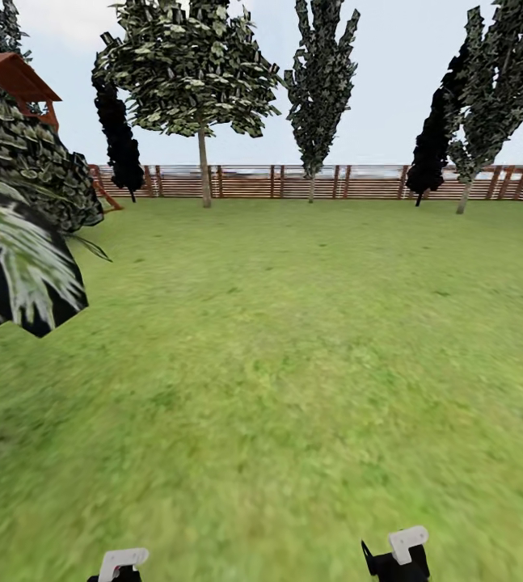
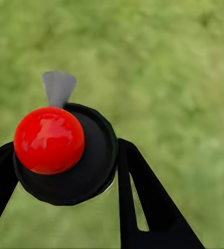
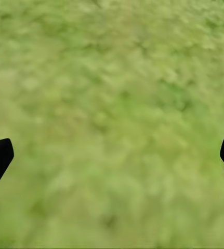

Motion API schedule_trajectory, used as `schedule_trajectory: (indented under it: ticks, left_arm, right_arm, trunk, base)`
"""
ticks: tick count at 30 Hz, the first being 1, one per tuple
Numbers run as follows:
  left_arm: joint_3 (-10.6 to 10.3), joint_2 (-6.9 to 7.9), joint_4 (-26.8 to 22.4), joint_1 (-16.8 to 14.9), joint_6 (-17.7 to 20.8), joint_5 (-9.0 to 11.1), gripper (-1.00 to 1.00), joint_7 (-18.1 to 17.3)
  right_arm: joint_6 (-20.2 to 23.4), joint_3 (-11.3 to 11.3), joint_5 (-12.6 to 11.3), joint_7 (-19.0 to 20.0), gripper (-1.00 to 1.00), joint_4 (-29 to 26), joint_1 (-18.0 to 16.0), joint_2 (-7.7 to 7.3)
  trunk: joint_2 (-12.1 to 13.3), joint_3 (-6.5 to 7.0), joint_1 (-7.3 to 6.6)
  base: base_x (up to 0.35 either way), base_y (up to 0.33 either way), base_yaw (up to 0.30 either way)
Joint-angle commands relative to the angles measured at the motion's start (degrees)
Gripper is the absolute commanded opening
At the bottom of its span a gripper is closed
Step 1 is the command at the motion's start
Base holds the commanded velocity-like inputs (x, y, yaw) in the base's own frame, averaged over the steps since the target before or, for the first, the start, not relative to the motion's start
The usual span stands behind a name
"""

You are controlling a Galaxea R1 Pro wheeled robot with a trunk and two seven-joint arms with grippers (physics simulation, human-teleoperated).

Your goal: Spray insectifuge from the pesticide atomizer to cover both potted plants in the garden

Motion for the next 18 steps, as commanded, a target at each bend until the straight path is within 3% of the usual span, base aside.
schedule_trajectory:
  ticks: [1, 18]
  left_arm:
    - [0.36, -0.01, 0.06, -0.04, -0.09, 0.44, -1.0, -0.55]
    - [0.36, -0.01, 0.08, -0.04, -0.1, 0.44, -1.0, -0.55]
  right_arm:
    - [-0.2, -0.48, 0.16, 0.37, 1.0, 0.03, -0.04, -0.01]
    - [-0.2, -0.48, 0.14, 0.4, 1.0, 0.03, -0.04, 0.0]
  trunk:
    - [-0.02, -0.05, 0.03]
    - [-0.02, -0.05, 0.03]
  base:
    - [0.341, 0.0, 0.0]
    - [0.341, 0.0, 0.0]
